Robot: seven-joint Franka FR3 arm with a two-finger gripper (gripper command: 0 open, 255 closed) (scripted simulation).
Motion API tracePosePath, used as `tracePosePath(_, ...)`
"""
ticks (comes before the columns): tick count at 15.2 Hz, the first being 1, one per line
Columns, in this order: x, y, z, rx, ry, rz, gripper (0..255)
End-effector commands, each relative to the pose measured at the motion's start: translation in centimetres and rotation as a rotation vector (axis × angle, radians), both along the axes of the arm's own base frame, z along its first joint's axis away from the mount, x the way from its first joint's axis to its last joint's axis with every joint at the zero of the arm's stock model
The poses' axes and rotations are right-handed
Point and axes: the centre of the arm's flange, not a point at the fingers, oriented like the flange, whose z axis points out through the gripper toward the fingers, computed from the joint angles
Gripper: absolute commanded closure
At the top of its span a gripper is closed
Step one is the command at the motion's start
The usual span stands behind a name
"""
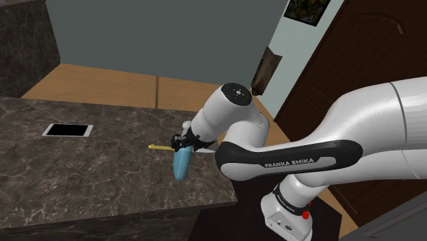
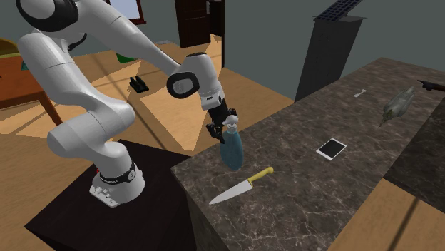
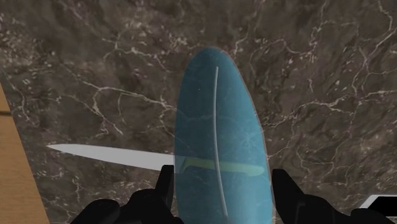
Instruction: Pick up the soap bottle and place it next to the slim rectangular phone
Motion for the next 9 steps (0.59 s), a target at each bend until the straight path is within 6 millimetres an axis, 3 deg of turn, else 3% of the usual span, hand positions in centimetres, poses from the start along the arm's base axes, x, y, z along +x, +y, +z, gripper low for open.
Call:
tracePosePath(1, 0.0, 0.0, 0.0, 0.000, 0.001, 0.000, 255)
tracePosePath(3, 0.0, 0.0, 0.0, 0.000, 0.001, 0.000, 255)
tracePosePath(9, 0.0, 0.0, 3.1, 0.000, 0.001, 0.000, 255)
